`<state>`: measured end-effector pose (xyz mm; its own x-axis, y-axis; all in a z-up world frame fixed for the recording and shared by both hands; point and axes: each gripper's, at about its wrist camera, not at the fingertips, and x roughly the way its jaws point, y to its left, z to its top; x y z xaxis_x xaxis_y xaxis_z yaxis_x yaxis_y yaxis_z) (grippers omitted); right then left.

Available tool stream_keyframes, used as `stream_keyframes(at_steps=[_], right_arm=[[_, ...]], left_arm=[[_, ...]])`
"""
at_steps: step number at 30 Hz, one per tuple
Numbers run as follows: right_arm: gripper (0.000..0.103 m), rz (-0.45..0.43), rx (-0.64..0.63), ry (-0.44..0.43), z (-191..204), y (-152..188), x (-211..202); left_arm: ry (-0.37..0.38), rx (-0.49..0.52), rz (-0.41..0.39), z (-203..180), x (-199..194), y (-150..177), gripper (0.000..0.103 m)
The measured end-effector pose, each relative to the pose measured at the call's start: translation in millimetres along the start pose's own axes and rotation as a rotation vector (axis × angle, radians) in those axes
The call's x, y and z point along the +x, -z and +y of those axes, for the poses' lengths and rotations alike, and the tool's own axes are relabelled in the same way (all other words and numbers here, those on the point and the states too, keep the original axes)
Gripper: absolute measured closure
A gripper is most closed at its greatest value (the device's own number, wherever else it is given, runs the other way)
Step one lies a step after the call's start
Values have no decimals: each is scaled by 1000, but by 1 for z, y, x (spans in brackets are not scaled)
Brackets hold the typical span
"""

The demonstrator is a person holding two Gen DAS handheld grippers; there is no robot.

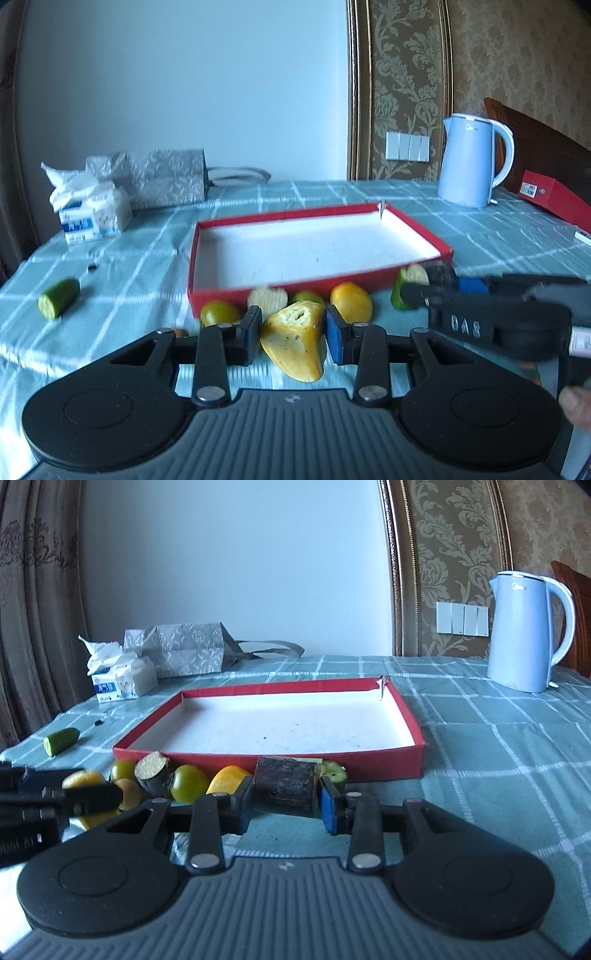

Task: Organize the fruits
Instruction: 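Lift yellow chunk into red tray and open left tool while right tool lifts eggplant chunk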

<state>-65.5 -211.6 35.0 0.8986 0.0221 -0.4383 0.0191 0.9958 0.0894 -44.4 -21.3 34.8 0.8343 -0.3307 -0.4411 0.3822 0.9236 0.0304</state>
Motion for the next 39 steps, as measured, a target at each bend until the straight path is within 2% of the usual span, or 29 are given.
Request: stream_keyframes(at_steps=[9, 18, 23, 30, 39], right_arm=[[69, -35, 43, -6, -11, 1, -2], [69, -54, 62, -7, -17, 1, -1], [69, -56, 57, -16, -15, 2, -1], [69, -42, 51, -35, -13, 2, 1], [69, -18, 63, -42, -15, 2, 6]], left_arm=[[-33, 18, -43, -1, 32, -45, 68], [-85, 12, 13, 0, 105, -72, 68], [-106, 16, 72, -1, 145, -76, 68], [-118, 14, 134, -1, 183, -74, 68], [-150, 57, 132, -7, 198, -69, 68]])
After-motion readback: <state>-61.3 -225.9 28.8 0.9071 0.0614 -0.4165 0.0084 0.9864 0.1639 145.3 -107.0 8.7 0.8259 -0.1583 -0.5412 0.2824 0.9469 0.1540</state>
